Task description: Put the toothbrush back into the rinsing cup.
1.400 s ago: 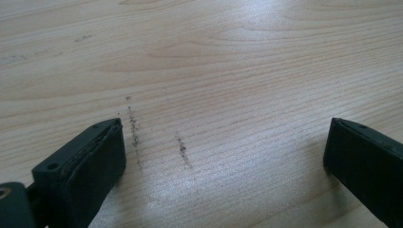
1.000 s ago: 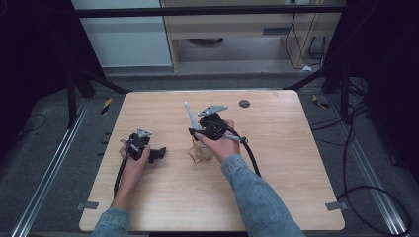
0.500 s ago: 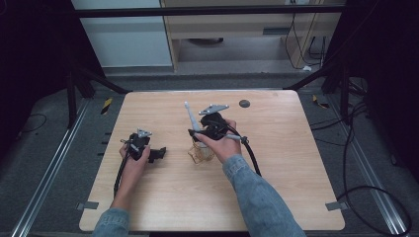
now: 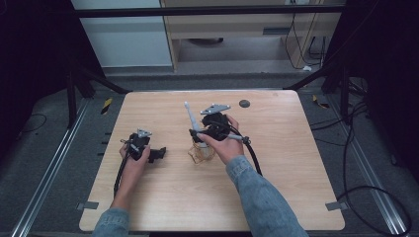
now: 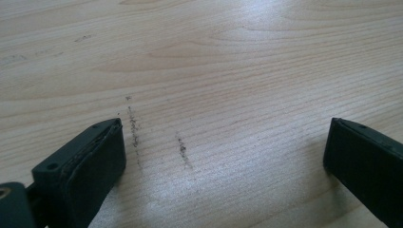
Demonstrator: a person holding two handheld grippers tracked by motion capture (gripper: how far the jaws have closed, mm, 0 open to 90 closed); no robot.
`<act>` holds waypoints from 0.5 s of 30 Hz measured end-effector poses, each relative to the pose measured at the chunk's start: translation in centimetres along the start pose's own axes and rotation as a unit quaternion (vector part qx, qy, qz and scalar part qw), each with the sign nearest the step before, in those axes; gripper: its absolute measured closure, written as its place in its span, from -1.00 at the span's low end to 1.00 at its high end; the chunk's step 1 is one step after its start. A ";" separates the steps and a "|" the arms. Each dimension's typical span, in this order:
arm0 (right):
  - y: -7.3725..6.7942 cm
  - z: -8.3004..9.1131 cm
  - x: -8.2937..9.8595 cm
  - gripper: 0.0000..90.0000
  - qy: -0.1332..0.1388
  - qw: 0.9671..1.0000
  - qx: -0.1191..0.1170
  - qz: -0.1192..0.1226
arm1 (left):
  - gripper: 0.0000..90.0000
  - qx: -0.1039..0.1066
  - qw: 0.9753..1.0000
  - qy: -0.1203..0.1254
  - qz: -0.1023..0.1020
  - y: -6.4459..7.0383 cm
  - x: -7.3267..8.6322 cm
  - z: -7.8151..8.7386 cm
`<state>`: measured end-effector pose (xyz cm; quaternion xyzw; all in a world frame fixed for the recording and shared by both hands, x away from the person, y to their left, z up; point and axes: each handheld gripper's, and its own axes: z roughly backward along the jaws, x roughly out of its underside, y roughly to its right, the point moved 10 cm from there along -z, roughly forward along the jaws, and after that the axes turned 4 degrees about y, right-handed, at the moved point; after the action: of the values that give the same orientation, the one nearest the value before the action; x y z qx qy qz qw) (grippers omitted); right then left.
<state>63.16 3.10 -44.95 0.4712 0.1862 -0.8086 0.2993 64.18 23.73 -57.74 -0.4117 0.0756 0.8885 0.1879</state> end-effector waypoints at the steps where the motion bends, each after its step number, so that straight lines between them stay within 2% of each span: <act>1: 0.0 0.0 0.0 -0.74 0.000 1.000 0.002 0.001 | -1.00 0.000 1.000 0.000 0.000 0.0 0.0 0.0; 11: 0.2 0.7 -0.3 -0.83 0.003 0.999 0.037 0.020 | -1.00 0.000 1.000 0.000 0.000 0.0 0.0 0.0; 15: 0.2 1.0 -0.3 -0.83 0.007 0.999 0.035 0.019 | -1.00 0.000 1.000 -0.001 0.000 0.0 0.0 0.0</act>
<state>62.73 2.48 -44.24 0.4906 0.1512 -0.8052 0.2969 64.17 23.74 -57.74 -0.4113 0.0752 0.8887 0.1884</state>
